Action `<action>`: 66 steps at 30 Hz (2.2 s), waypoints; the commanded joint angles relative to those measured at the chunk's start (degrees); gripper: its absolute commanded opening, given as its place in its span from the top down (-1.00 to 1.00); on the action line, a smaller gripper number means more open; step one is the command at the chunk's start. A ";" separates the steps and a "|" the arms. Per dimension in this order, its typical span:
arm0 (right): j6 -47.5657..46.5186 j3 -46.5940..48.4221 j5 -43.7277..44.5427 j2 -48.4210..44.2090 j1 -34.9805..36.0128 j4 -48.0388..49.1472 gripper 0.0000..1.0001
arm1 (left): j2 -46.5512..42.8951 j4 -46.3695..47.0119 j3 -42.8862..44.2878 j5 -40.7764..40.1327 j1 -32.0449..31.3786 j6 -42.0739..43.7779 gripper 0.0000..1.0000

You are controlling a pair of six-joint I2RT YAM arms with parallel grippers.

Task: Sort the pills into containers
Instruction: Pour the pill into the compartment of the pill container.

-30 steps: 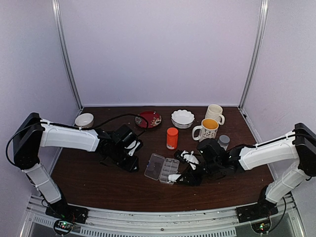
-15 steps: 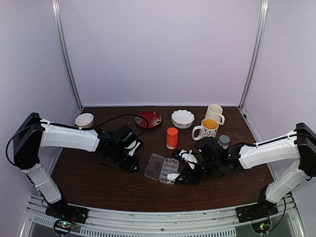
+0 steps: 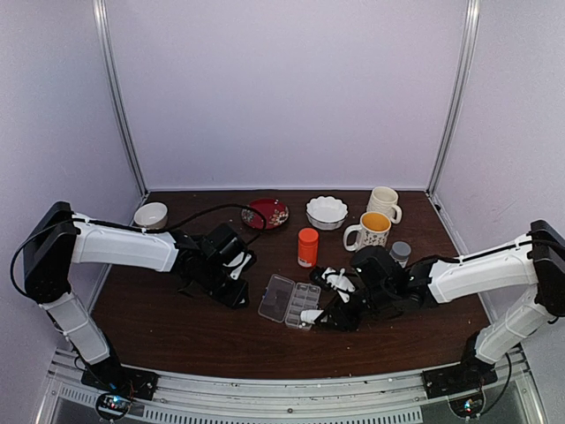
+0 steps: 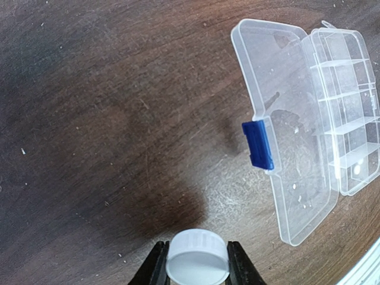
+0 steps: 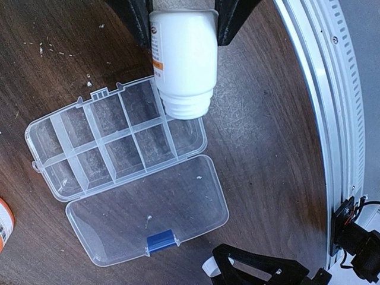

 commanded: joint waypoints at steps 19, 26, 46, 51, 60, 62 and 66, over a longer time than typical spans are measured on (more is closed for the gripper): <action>-0.58 0.51 1.30 0.39 1.03 -1.70 1.00 | 0.73 -0.18 1.17 -0.73 -0.65 0.24 0.53; 1.01 -0.94 0.00 0.34 0.87 1.17 1.00 | 0.64 -0.29 1.17 -0.94 -0.78 0.10 0.53; -0.07 5.58 1.29 5.57 2.18 0.33 1.00 | -0.33 -0.71 0.78 -1.46 -0.78 0.36 0.53; -0.78 7.58 3.01 5.86 2.26 -3.02 1.00 | -0.26 -1.07 0.95 -1.80 -0.78 0.54 0.53; -0.13 6.13 3.87 3.98 2.52 -1.04 1.00 | 0.02 -0.85 0.94 -1.74 -0.74 0.46 0.53; -0.46 6.51 4.77 4.04 2.65 -2.08 1.00 | 0.02 -0.84 0.87 -1.74 -0.77 0.54 0.53; -0.33 6.09 4.60 3.59 2.70 -2.46 1.00 | 0.08 -0.58 0.69 -1.65 -0.78 0.37 0.53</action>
